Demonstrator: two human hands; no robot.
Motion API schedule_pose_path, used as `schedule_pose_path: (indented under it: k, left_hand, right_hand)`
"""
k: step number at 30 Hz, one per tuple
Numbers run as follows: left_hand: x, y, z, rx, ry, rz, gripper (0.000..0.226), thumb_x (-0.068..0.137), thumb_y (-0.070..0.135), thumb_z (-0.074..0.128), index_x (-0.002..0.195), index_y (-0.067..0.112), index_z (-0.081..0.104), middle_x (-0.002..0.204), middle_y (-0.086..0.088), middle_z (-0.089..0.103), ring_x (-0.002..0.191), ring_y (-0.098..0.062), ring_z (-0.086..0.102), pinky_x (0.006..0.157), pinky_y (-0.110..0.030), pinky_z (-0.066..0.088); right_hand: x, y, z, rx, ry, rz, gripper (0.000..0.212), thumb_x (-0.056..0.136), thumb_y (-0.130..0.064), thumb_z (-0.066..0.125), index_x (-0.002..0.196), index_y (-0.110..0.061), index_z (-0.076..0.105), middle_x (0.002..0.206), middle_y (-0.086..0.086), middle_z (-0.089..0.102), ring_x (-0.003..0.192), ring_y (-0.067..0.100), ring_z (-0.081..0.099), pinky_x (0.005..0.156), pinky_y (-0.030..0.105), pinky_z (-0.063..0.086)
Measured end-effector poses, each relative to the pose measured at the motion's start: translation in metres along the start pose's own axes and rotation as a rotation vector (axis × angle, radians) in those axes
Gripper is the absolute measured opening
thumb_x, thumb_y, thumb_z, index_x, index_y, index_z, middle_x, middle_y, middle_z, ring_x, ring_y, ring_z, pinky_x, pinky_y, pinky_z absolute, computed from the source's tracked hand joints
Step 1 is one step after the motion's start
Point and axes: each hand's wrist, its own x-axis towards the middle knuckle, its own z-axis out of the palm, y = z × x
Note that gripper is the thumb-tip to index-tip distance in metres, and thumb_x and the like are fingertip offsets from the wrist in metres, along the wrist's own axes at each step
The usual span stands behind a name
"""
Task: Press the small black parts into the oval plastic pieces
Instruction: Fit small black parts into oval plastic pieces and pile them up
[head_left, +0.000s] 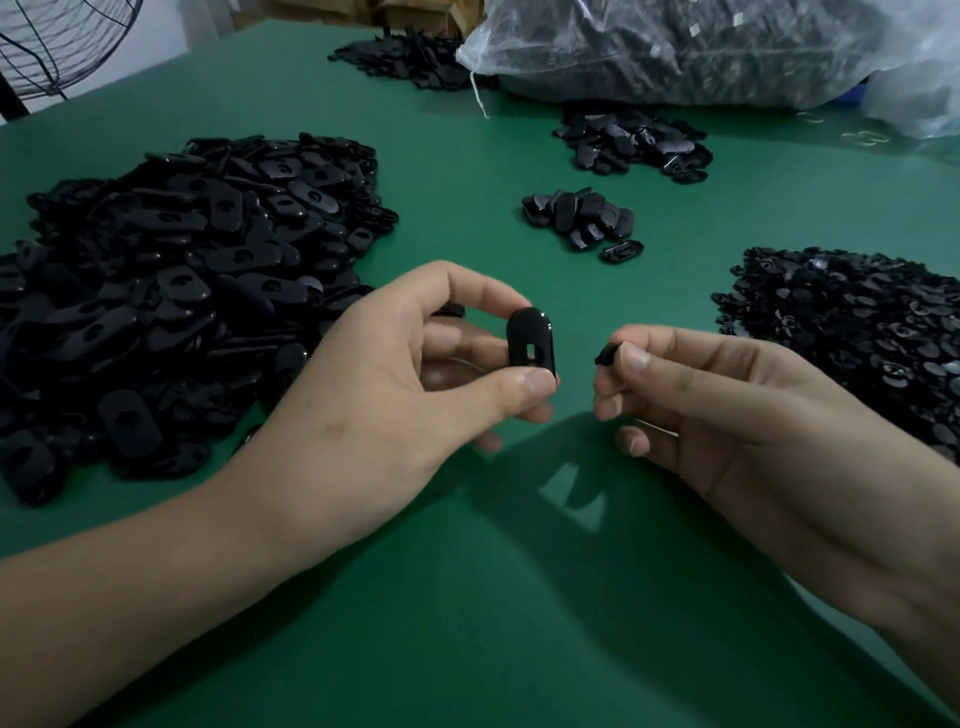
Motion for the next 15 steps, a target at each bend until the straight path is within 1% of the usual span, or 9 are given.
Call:
schedule_pose_path:
  k: [1, 3, 6, 9, 11, 13, 15]
  left_hand:
    - [-0.0001, -0.0005, 0.0005, -0.039, -0.002, -0.003, 0.03, 0.08, 0.018, 0.081, 0.106, 0.02, 0.065, 0.088, -0.005, 0.079, 0.082, -0.021, 0.079, 0.067, -0.025, 0.061]
    - [-0.0006, -0.0017, 0.0013, -0.06, -0.009, 0.015, 0.025, 0.082, 0.011, 0.081, 0.102, 0.02, 0.069, 0.086, -0.006, 0.079, 0.082, -0.023, 0.079, 0.072, -0.025, 0.061]
    - [-0.0013, -0.0024, 0.0029, 0.004, 0.011, 0.052, 0.029, 0.082, 0.01, 0.077, 0.108, 0.025, 0.076, 0.086, -0.001, 0.078, 0.08, -0.018, 0.078, 0.07, -0.021, 0.059]
    - [-0.0023, -0.0039, 0.0044, 0.063, 0.027, 0.065, 0.035, 0.084, 0.013, 0.075, 0.115, 0.028, 0.077, 0.093, 0.004, 0.077, 0.081, -0.015, 0.076, 0.071, -0.02, 0.059]
    - [-0.0034, -0.0039, 0.0052, 0.104, 0.031, 0.068, 0.036, 0.083, 0.017, 0.076, 0.117, 0.03, 0.077, 0.095, 0.006, 0.078, 0.082, -0.014, 0.076, 0.072, -0.021, 0.059]
    - [-0.0043, -0.0026, 0.0064, 0.146, 0.048, 0.076, 0.035, 0.08, 0.02, 0.079, 0.114, 0.031, 0.078, 0.094, 0.008, 0.079, 0.084, -0.012, 0.076, 0.075, -0.027, 0.062]
    - [-0.0043, -0.0006, 0.0072, 0.161, 0.087, 0.083, 0.033, 0.077, 0.022, 0.082, 0.109, 0.031, 0.079, 0.093, 0.008, 0.08, 0.083, -0.012, 0.077, 0.082, -0.039, 0.062]
  right_hand:
    - [0.0, 0.0002, 0.0008, 0.0, 0.002, -0.004, 0.012, 0.074, -0.022, 0.074, 0.084, -0.016, 0.079, 0.084, 0.007, 0.069, 0.076, 0.012, 0.063, 0.061, 0.019, 0.051]
    - [-0.0002, 0.0, 0.0019, 0.006, 0.015, -0.016, 0.013, 0.073, -0.021, 0.074, 0.084, -0.015, 0.078, 0.084, 0.008, 0.07, 0.075, 0.012, 0.063, 0.061, 0.019, 0.051]
    - [-0.0003, -0.0009, 0.0039, 0.005, 0.044, -0.047, 0.016, 0.068, -0.022, 0.075, 0.082, -0.014, 0.078, 0.081, 0.008, 0.071, 0.072, 0.012, 0.064, 0.06, 0.018, 0.051]
    - [-0.0001, -0.0002, 0.0059, -0.005, 0.064, -0.084, 0.016, 0.067, -0.022, 0.076, 0.08, -0.013, 0.078, 0.079, 0.009, 0.072, 0.069, 0.012, 0.064, 0.058, 0.017, 0.051]
    - [-0.0004, 0.0012, 0.007, -0.029, 0.069, -0.101, 0.016, 0.067, -0.022, 0.077, 0.081, -0.013, 0.079, 0.079, 0.009, 0.073, 0.069, 0.012, 0.064, 0.058, 0.017, 0.05]
    - [-0.0009, 0.0026, 0.0084, -0.065, 0.075, -0.113, 0.019, 0.066, -0.024, 0.078, 0.082, -0.013, 0.08, 0.08, 0.01, 0.074, 0.07, 0.012, 0.065, 0.058, 0.017, 0.05]
    - [-0.0013, 0.0035, 0.0096, -0.104, 0.086, -0.125, 0.022, 0.065, -0.027, 0.078, 0.083, -0.014, 0.081, 0.081, 0.01, 0.075, 0.071, 0.012, 0.065, 0.058, 0.018, 0.05]
